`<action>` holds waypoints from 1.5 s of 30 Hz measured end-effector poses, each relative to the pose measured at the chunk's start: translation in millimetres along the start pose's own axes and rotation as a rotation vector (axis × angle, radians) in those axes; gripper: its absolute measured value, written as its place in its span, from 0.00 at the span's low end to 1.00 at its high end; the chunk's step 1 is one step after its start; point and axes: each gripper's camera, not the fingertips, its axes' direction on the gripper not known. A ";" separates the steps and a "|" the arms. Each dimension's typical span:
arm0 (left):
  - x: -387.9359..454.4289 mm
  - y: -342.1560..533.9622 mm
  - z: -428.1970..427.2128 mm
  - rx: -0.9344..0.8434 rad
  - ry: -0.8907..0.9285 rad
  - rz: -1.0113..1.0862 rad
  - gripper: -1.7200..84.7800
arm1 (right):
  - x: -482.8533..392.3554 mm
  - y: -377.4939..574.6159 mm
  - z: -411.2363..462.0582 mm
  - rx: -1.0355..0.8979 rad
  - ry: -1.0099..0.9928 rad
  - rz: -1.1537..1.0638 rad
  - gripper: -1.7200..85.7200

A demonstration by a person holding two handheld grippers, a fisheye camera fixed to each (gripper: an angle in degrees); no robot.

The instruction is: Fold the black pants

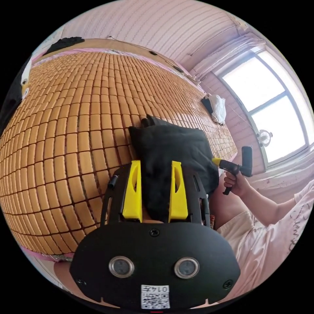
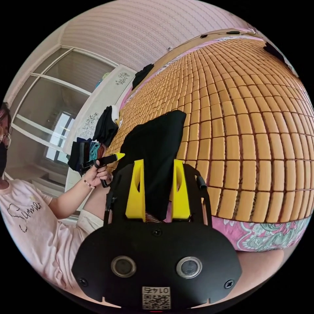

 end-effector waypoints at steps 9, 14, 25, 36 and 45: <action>-11.3 30.3 -29.9 0.158 0.031 -0.070 0.07 | -104.9 -46.6 -7.2 -0.115 -0.141 -0.345 0.07; -25.0 83.5 -104.2 0.531 0.023 -0.242 0.07 | -273.6 -100.8 40.5 -0.283 -0.285 -0.847 0.06; -27.1 125.1 -258.7 1.202 -0.472 -0.430 0.07 | -573.5 -217.1 197.1 -0.373 -0.110 -1.470 0.08; -105.3 71.7 -261.1 0.964 -0.539 -0.590 0.02 | -560.6 -228.9 327.0 -0.502 0.301 -1.187 0.11; 65.2 89.3 -169.5 0.696 -0.647 -0.044 0.01 | -327.9 -90.4 107.9 -0.360 0.662 -1.079 0.11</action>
